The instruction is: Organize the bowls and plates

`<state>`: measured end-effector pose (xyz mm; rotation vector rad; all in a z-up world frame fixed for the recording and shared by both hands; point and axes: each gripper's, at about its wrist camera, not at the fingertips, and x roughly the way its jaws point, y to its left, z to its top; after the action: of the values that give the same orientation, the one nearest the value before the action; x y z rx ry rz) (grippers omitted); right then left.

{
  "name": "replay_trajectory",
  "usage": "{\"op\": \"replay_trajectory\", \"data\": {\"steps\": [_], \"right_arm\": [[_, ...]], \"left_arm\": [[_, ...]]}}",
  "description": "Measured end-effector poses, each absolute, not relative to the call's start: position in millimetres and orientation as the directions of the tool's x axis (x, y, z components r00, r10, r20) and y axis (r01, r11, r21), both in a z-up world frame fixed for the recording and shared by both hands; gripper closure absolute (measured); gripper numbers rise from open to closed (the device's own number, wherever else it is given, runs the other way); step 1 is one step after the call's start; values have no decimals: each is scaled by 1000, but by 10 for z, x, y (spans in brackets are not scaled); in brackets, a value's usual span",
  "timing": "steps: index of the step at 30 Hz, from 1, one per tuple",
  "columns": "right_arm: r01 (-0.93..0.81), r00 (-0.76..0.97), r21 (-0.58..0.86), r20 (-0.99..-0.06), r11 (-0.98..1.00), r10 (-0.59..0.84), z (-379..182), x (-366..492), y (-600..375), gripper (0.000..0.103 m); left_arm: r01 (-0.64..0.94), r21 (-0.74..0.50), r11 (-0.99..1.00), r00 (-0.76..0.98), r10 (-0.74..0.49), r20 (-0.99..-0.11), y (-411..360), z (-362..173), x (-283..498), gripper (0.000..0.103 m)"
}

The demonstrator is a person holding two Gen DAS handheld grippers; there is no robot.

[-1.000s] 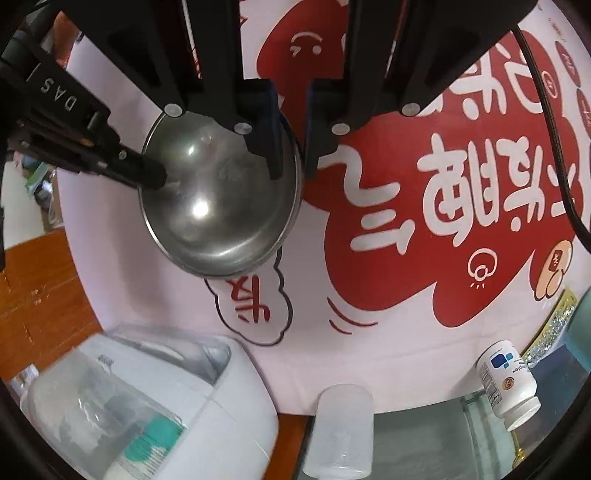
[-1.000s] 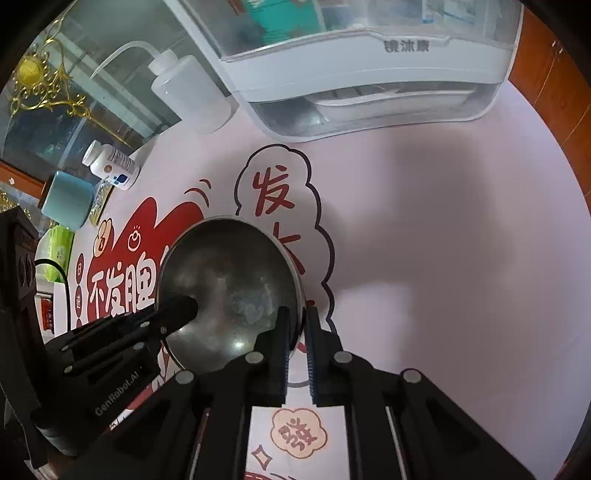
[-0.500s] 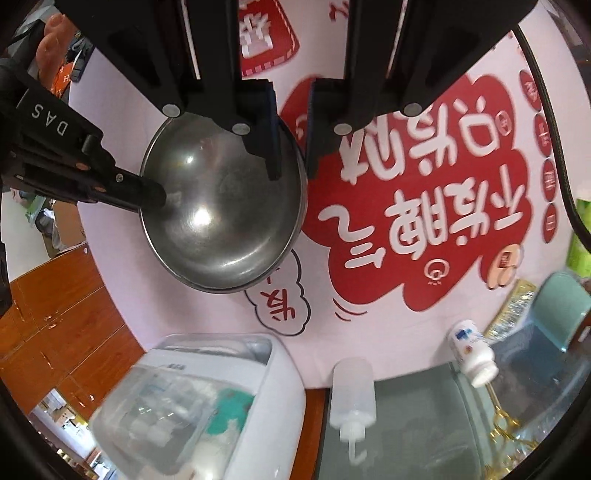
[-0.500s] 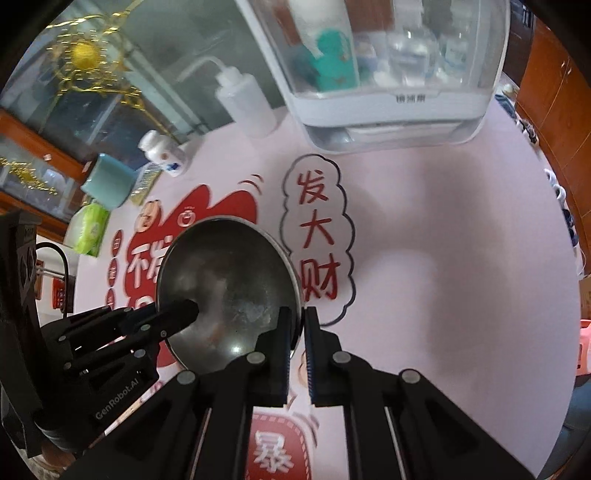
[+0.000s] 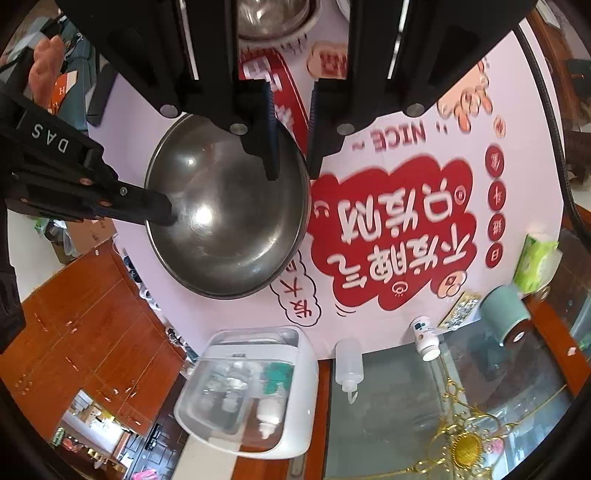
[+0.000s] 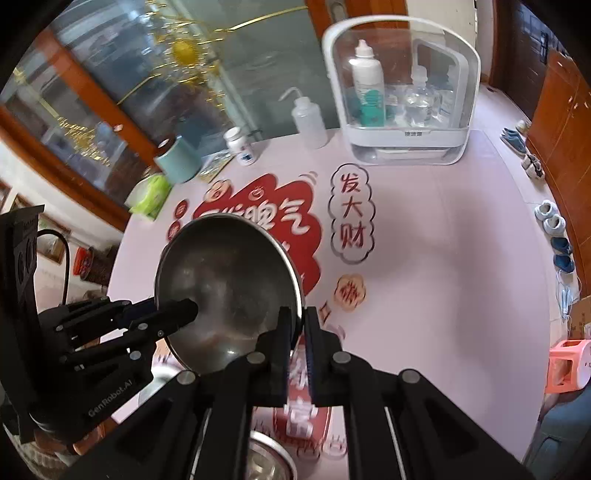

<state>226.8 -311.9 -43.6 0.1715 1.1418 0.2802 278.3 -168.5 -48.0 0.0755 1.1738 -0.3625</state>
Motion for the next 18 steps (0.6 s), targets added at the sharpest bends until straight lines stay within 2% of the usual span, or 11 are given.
{"op": "replay_trajectory", "data": {"steps": [8, 18], "right_arm": [[-203, 342, 290, -874, 935, 345, -571, 1309, -3031, 96], [-233, 229, 273, -917, 933, 326, -1353, 546, -2835, 96]], "left_arm": [[307, -124, 943, 329, -228, -917, -1523, -618, 1672, 90], [265, -97, 959, 284, -174, -943, -1371, -1414, 727, 90]]}}
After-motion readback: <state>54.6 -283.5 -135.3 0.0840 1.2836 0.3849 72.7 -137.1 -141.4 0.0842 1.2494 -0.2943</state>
